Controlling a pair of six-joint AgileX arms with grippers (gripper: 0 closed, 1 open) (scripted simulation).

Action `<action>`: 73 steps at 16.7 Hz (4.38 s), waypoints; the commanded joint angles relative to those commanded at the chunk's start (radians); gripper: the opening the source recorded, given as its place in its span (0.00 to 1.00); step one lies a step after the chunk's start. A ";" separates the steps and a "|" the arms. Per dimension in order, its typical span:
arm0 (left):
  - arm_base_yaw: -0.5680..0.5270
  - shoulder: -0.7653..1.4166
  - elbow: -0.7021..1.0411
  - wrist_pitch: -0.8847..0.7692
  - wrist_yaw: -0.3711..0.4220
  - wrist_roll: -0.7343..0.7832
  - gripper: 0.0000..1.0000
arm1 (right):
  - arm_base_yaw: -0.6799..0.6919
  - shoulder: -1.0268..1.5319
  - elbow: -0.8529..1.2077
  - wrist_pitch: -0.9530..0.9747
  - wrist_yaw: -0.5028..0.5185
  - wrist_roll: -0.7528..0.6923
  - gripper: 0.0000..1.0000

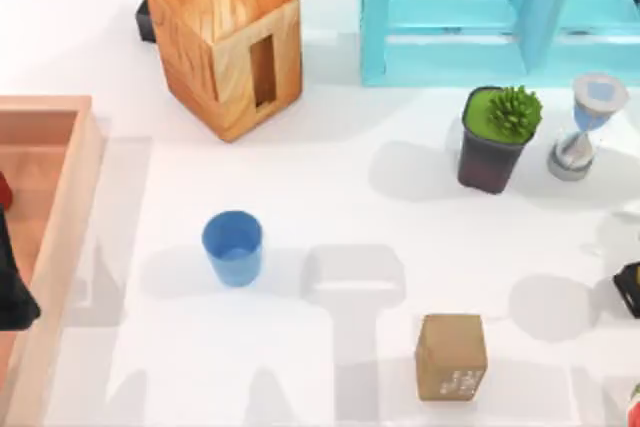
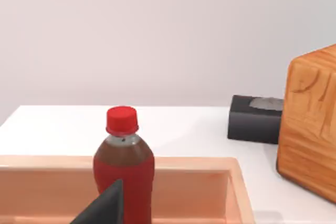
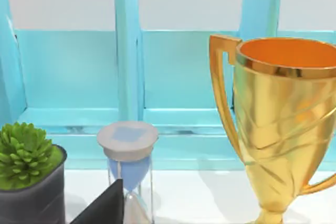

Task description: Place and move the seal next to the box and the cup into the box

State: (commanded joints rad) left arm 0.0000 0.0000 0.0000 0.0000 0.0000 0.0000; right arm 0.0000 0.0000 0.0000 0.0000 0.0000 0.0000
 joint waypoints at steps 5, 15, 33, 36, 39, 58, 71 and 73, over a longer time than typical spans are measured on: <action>-0.008 0.054 0.035 -0.036 -0.008 -0.030 1.00 | 0.000 0.000 0.000 0.000 0.000 0.000 1.00; -0.159 0.794 0.569 -0.433 -0.086 -0.412 1.00 | 0.000 0.000 0.000 0.000 0.000 0.000 1.00; -0.894 2.077 1.766 -1.225 -0.036 -1.010 1.00 | 0.000 0.000 0.000 0.000 0.000 0.000 1.00; -0.995 2.152 1.871 -1.283 -0.013 -1.036 1.00 | 0.000 0.000 0.000 0.000 0.000 0.000 1.00; -1.061 2.194 1.936 -1.316 0.002 -1.049 1.00 | 0.000 0.000 0.000 0.000 0.000 0.000 1.00; -1.076 2.255 1.715 -1.036 0.003 -1.046 1.00 | 0.000 0.000 0.000 0.000 0.000 0.000 1.00; -1.076 2.255 1.715 -1.036 0.003 -1.046 0.17 | 0.000 0.000 0.000 0.000 0.000 0.000 1.00; -1.076 2.255 1.715 -1.036 0.003 -1.046 0.02 | 0.000 0.000 0.000 0.000 0.000 0.000 1.00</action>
State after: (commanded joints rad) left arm -1.0759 2.2548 1.7148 -1.0358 0.0027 -1.0459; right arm 0.0000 0.0000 0.0000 0.0000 0.0000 0.0000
